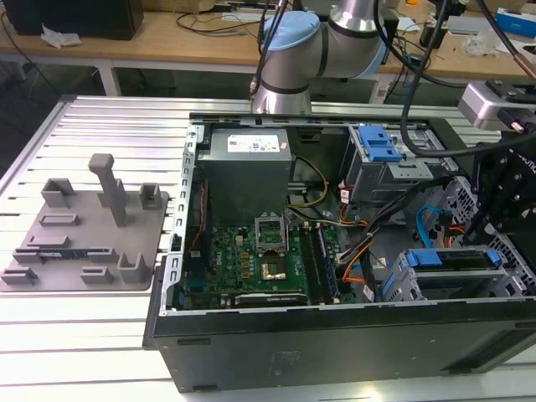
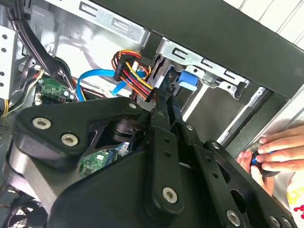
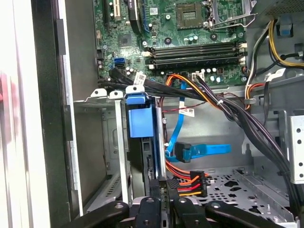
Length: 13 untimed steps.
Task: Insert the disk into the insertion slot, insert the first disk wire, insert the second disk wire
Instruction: 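Insert the first disk wire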
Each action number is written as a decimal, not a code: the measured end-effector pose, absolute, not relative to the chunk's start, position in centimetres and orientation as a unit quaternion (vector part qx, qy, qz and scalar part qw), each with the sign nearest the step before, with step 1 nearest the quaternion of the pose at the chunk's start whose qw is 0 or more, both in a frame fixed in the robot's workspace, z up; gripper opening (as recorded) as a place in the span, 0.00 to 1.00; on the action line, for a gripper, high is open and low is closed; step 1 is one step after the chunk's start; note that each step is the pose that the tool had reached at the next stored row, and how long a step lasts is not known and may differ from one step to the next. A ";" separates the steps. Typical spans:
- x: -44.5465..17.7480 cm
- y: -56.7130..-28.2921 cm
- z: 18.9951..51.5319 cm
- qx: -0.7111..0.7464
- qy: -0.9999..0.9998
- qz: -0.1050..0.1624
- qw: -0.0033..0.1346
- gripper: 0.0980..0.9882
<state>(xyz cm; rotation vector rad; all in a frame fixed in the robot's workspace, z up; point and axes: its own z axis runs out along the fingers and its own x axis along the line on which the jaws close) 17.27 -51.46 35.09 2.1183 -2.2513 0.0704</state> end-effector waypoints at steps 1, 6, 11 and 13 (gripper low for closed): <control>17.3 -51.5 35.1 0.685 -0.728 0.023 0.025 0.08; 17.3 -51.6 35.1 0.680 -0.732 0.023 0.025 0.08; 17.3 -51.6 35.1 0.680 -0.732 0.023 0.025 0.08; 17.2 -51.7 35.1 0.680 -0.732 0.023 0.025 0.08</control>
